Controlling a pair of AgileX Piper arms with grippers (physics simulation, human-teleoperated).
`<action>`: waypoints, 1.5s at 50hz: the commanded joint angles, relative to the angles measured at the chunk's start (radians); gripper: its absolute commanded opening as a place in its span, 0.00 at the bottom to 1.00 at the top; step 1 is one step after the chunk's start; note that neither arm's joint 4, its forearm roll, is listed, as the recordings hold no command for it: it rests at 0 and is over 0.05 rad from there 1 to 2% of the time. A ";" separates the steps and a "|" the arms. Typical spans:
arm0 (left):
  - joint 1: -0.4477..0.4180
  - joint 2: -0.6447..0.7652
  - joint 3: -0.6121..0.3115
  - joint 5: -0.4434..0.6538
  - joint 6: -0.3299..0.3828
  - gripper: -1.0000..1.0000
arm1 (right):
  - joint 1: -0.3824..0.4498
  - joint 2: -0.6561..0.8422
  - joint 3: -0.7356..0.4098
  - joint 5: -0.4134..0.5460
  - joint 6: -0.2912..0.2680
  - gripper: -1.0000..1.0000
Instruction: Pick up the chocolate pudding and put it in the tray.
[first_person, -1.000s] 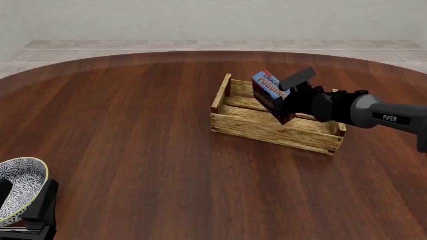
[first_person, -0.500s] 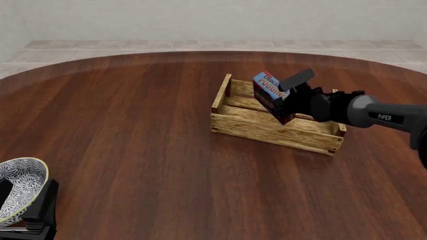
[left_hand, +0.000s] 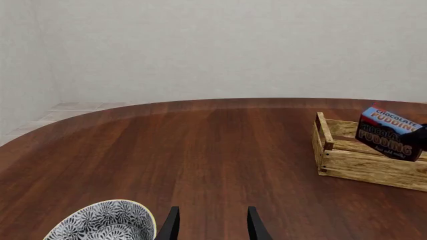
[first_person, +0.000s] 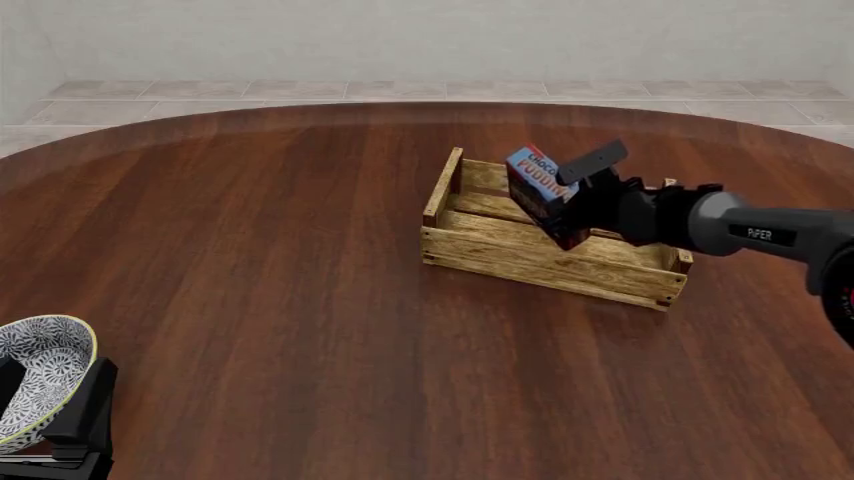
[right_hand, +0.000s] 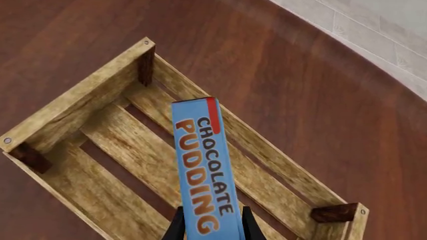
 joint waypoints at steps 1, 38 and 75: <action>0.000 0.000 0.000 0.000 0.000 1.00 | -0.003 0.015 0.002 -0.017 0.023 0.00; 0.000 0.000 0.000 0.000 0.000 1.00 | 0.000 0.039 0.004 -0.041 0.045 0.00; 0.000 0.000 0.000 0.000 0.000 1.00 | -0.024 0.054 -0.024 -0.028 0.085 1.00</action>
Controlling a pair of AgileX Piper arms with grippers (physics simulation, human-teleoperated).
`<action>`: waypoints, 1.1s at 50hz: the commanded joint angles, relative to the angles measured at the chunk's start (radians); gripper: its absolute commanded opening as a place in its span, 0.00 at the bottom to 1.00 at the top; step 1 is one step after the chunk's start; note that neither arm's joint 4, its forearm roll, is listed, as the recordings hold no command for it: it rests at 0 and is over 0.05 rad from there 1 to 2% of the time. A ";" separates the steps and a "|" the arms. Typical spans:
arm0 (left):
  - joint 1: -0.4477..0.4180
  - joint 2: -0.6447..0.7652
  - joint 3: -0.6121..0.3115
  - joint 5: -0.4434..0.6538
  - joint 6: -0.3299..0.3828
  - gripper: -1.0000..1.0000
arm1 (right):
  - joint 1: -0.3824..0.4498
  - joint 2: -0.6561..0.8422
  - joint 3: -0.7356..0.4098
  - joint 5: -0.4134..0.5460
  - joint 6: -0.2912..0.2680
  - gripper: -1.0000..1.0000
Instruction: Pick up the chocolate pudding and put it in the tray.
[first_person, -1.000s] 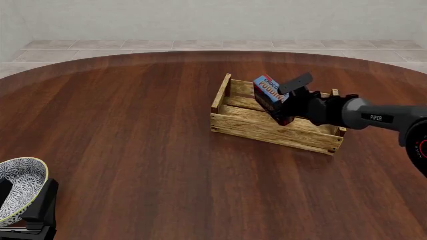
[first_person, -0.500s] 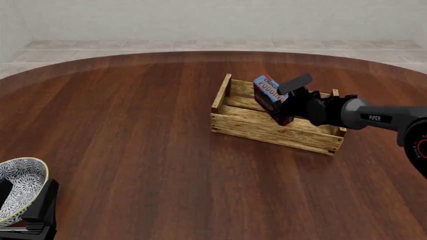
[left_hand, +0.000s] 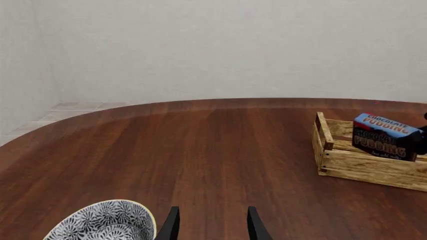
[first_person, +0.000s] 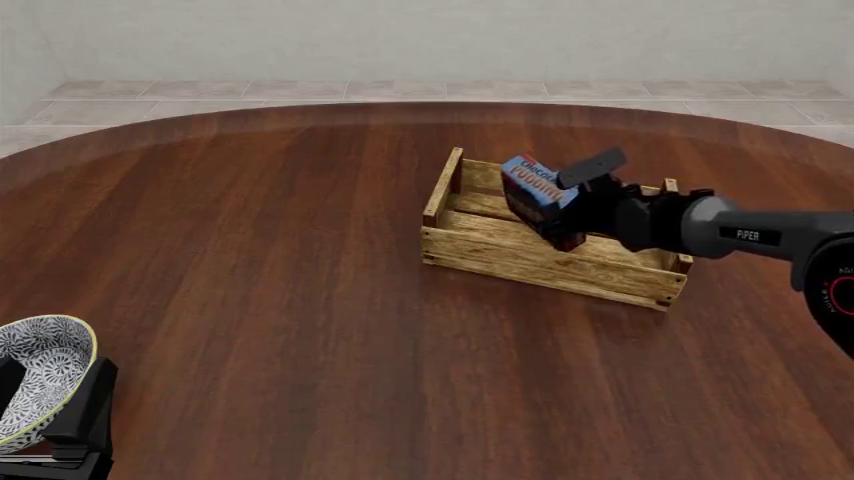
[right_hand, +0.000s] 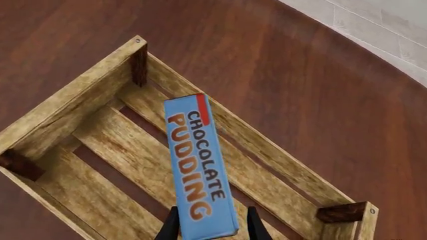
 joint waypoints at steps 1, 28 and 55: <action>0.000 0.000 0.000 0.000 0.000 1.00 | -0.010 0.007 -0.011 0.008 0.026 1.00; 0.000 0.000 0.000 0.000 0.000 1.00 | -0.010 -0.072 0.008 0.027 0.044 1.00; 0.000 0.000 0.000 0.000 0.000 1.00 | 0.029 -0.407 0.102 0.146 0.060 1.00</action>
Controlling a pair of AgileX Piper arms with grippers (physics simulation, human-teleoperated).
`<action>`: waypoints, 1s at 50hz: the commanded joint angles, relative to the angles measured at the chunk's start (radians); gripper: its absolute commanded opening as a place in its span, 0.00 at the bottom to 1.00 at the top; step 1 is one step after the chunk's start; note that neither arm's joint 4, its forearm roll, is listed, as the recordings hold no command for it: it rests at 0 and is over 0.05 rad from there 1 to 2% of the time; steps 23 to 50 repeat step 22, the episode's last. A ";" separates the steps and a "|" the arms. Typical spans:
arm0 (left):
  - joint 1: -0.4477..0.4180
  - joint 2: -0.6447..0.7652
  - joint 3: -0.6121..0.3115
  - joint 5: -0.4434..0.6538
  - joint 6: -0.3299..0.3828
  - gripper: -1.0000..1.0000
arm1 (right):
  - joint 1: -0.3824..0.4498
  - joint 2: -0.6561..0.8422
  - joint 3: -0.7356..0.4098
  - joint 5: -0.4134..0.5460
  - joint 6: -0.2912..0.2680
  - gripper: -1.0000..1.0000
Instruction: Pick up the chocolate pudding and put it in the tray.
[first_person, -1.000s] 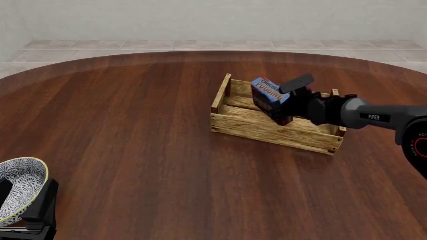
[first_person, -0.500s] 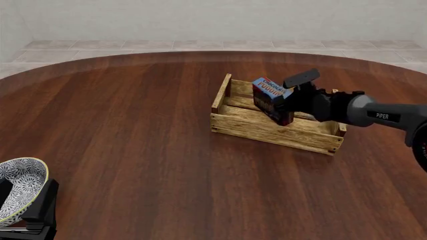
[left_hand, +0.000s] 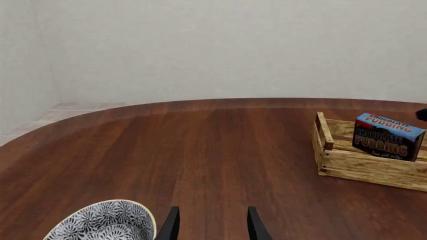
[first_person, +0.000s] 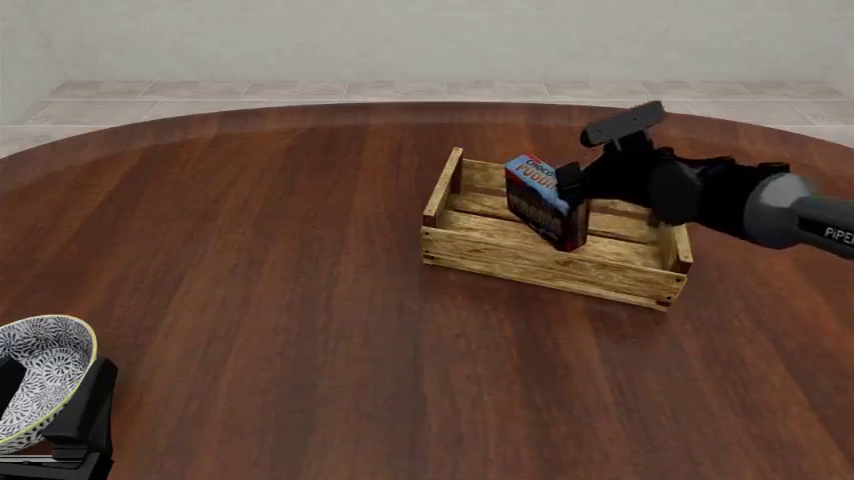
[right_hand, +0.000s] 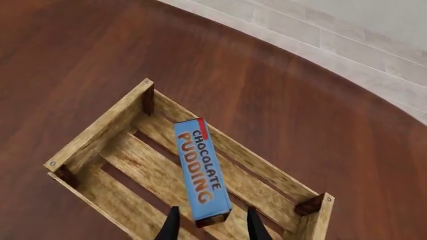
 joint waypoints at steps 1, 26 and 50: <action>0.000 0.000 0.000 0.000 0.000 1.00 | 0.033 -0.202 0.069 0.060 0.014 1.00; 0.000 0.000 0.000 0.000 0.000 1.00 | 0.056 -0.688 0.249 0.213 0.052 1.00; 0.000 0.000 0.000 0.000 0.000 1.00 | 0.056 -0.688 0.249 0.213 0.052 1.00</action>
